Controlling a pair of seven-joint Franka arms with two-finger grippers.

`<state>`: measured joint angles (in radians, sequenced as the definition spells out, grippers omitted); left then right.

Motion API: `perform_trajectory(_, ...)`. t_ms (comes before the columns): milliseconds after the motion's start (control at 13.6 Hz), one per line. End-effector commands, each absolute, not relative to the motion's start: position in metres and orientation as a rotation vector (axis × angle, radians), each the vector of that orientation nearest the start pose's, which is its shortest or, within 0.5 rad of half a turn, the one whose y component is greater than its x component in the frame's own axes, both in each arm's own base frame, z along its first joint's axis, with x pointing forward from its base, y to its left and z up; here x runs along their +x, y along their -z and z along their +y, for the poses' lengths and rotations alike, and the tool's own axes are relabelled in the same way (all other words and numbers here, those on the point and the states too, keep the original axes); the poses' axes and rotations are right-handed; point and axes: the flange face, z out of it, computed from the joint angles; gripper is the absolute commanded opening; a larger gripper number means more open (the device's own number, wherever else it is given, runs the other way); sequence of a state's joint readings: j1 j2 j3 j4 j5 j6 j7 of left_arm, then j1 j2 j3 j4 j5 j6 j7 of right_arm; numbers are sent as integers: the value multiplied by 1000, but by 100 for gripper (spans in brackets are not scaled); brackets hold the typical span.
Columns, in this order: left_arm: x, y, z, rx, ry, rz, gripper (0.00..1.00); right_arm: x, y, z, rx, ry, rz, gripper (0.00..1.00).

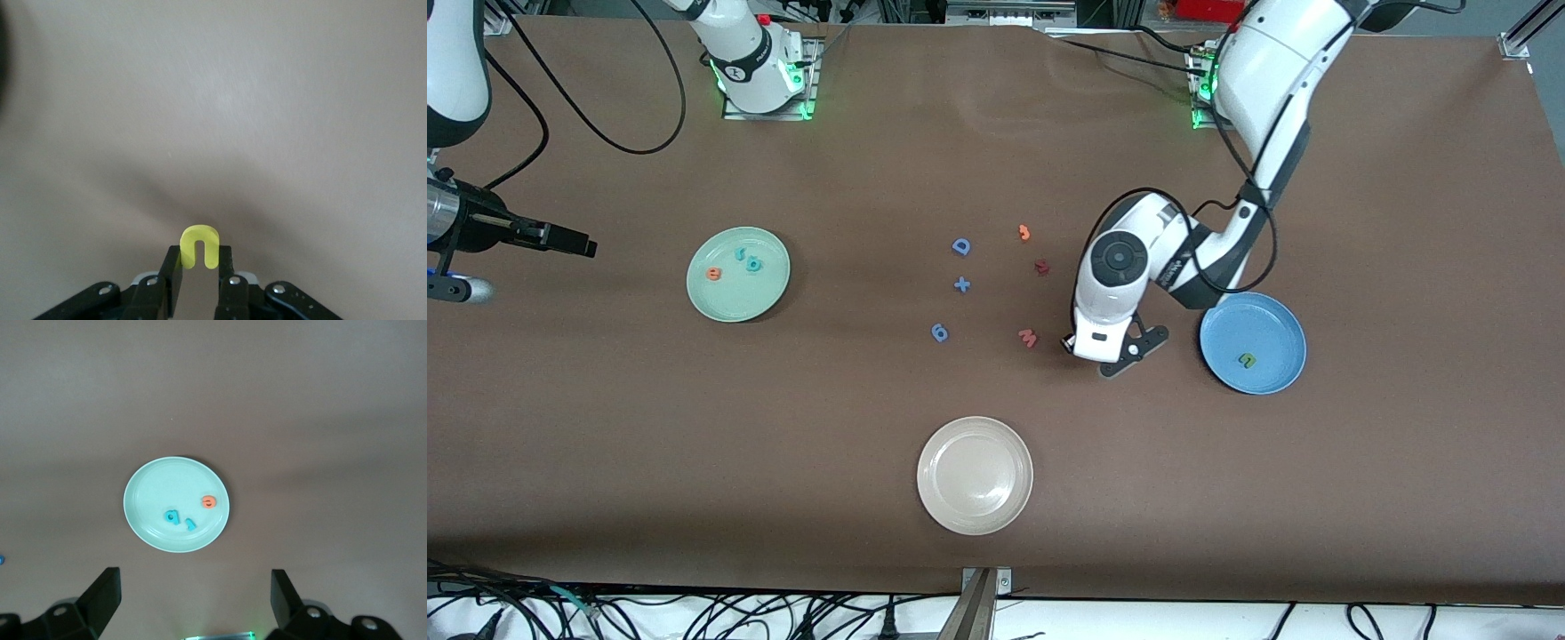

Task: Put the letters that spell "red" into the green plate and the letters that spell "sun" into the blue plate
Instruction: 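Carry the yellow u to the blue plate and open the left gripper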

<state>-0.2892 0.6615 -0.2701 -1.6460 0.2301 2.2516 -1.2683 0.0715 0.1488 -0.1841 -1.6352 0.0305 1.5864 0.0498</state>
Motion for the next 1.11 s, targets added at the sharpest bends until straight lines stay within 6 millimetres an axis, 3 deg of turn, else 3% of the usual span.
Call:
perform_trajectory(0, 607, -262, -298, -2969, -35, -887, 22, 584, -517, -58, -3107, -260, 279, 99)
perform_trajectory(221, 623, -269, -244, -2937, -81, -880, 23, 587, -516, -59, -3110, -236, 282, 99)
perform_trajectory(590, 636, -258, -153, -2896, -179, -837, 23, 585, -517, -65, -3109, -238, 287, 99)
perform_trajectory(811, 634, -250, -105, -2899, -228, -763, 23, 585, -516, -66, -3110, -240, 284, 99)
perform_trajectory(1032, 621, -227, -69, -2840, -248, -652, 28, 583, -519, -71, -3109, -240, 286, 99)
